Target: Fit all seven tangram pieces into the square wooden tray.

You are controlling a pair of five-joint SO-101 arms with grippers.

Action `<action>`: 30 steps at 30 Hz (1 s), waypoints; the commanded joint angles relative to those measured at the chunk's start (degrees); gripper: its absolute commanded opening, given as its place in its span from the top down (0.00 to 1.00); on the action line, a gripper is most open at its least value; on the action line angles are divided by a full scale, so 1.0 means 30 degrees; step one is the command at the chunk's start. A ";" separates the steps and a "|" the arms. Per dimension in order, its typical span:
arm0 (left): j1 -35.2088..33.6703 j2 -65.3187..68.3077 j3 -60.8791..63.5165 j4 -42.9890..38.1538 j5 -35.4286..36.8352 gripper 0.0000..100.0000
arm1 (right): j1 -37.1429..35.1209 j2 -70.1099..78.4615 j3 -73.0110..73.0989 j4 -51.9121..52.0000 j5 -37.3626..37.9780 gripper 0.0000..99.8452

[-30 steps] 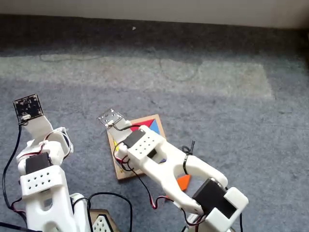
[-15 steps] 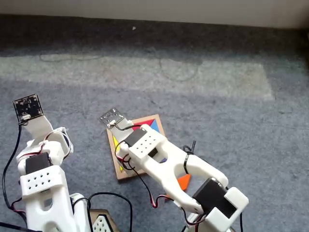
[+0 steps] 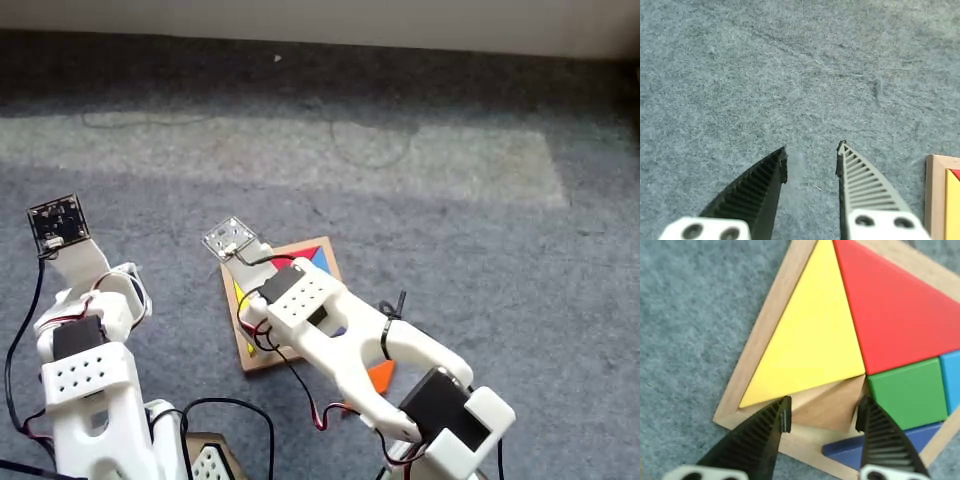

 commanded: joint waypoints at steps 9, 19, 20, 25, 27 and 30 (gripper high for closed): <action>-0.0190 -0.0278 -0.0044 -0.0293 0.0147 0.83 | 0.0190 -0.0190 -0.0132 0.1421 0.0176 0.78; -0.0190 -0.0278 -0.0044 -0.0293 0.0147 0.83 | 0.0190 0.1099 -0.0161 0.1480 0.0176 0.78; -0.0190 -0.0278 -0.0044 -0.0293 0.0147 0.83 | 0.0190 0.1626 -0.0161 0.1509 0.0176 0.78; -0.0190 -0.0278 -0.0044 -0.0293 0.0147 0.83 | 0.0190 0.2593 -0.0718 0.2564 0.0176 0.82; -0.0190 -0.0278 -0.0044 -0.0293 0.0147 0.83 | 0.0190 0.2154 -0.0982 0.2564 0.0176 0.86; -0.0190 -0.0278 -0.0044 -0.0293 0.0147 0.83 | 0.0190 0.1011 -0.0952 0.2564 0.0176 0.90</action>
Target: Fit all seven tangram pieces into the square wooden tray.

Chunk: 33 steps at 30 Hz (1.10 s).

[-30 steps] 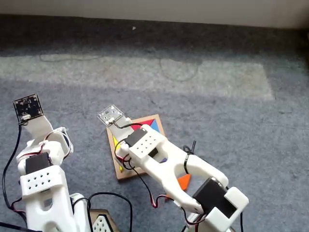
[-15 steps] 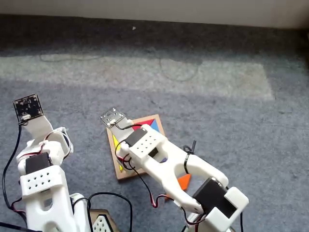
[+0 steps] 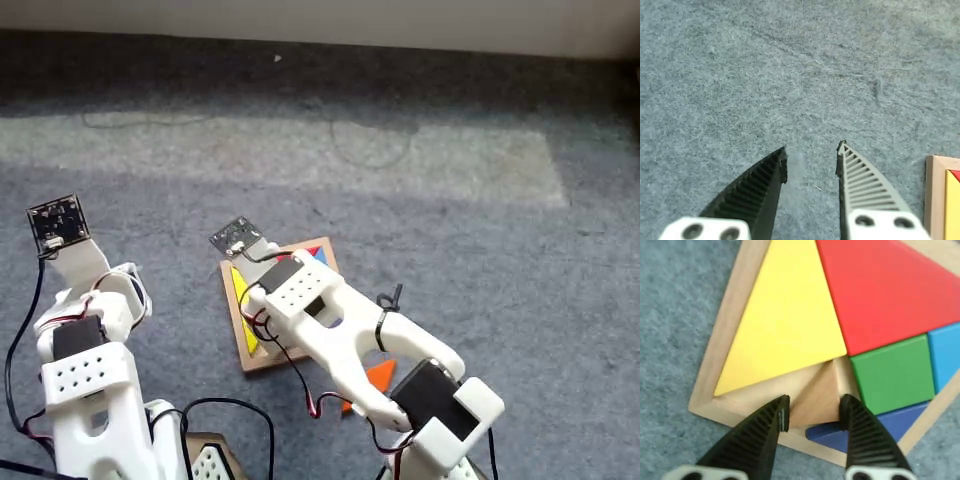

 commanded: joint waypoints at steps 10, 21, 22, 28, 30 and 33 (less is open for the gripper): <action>-0.0190 -0.0249 -0.0044 -0.0322 0.0147 0.83 | 0.0073 -0.4557 0.0454 0.0542 0.1260 0.98; -0.0161 -0.0249 -0.0044 -0.0352 0.0176 0.83 | 0.0103 -1.0183 0.3238 0.0601 0.2198 0.98; -0.0161 -0.0249 -0.0044 -0.0352 0.0176 0.83 | 0.0103 -1.0799 0.3707 0.0601 0.2462 0.98; -0.0161 -0.0249 -0.0044 -0.0352 0.0176 0.83 | 0.0103 -1.4051 0.6813 0.0601 0.4249 0.98; -0.0161 -0.0249 -0.0044 -0.0352 0.0176 0.83 | 0.0073 -1.4637 0.7546 0.0542 0.4718 0.98; -0.0161 -0.0249 -0.0044 -0.0352 0.0176 0.83 | 0.0073 -1.4930 0.8044 -0.0132 0.4747 0.98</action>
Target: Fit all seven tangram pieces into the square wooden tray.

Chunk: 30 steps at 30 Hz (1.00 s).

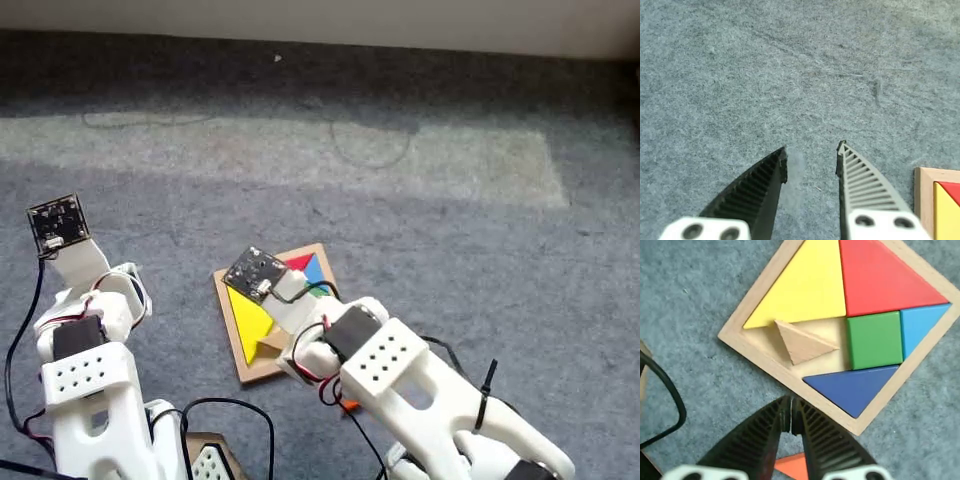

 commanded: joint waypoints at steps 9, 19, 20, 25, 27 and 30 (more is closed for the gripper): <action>-0.0220 -0.0249 -0.0044 -0.0352 0.0205 0.83 | 0.0103 0.0601 0.0484 -0.3150 -0.0557 0.98; -0.1040 -0.0278 -0.0103 -0.0381 0.0234 0.83 | -0.0103 0.4908 0.0249 -0.5260 -0.2256 0.98; -0.1040 -0.0278 -0.0103 -0.0381 0.0234 0.83 | -0.0278 0.5319 0.0220 -0.5348 -0.2198 0.98; -0.1040 -0.0278 -0.0103 -0.0381 0.0234 0.83 | -0.0542 0.6930 -0.0454 -0.5377 -0.2139 0.98; -0.1040 -0.0278 -0.0103 -0.0381 0.0234 0.83 | 0.0015 0.7165 -0.0747 -0.5377 -0.2139 0.98; -0.1040 -0.0278 -0.0103 -0.0381 0.0234 0.83 | 0.1128 0.7136 -0.0864 -0.5377 -0.2110 0.98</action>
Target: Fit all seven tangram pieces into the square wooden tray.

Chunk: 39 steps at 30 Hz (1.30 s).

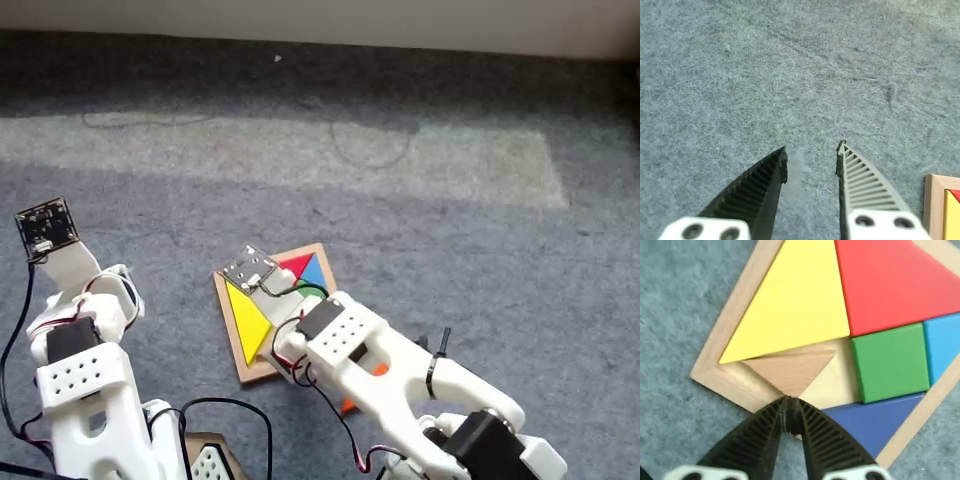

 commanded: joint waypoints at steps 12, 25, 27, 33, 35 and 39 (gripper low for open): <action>-0.0161 -0.0278 -0.0103 -0.0322 0.0234 0.83 | 0.2066 0.0190 -0.3385 0.2740 0.0264 0.98; -0.0161 -0.0278 -0.0103 -0.0322 0.0234 0.83 | -0.0103 0.0220 -0.4029 0.1978 -0.0234 0.98; -0.0161 -0.0278 -0.0103 -0.0322 0.0234 0.83 | -0.0073 0.0425 -0.3941 0.1128 -0.0234 0.98; -0.0161 -0.0278 -0.0103 -0.0322 0.0234 0.83 | 0.0015 0.0425 -0.2418 -0.0308 -0.0117 0.98; -0.0161 -0.0278 -0.0103 -0.0322 0.0234 0.83 | 0.0161 0.0425 -0.2095 -0.0249 -0.0117 0.98; -0.0161 -0.0278 -0.0103 -0.0322 0.0234 0.83 | 0.1070 0.0425 -0.2037 0.0249 -0.0088 0.98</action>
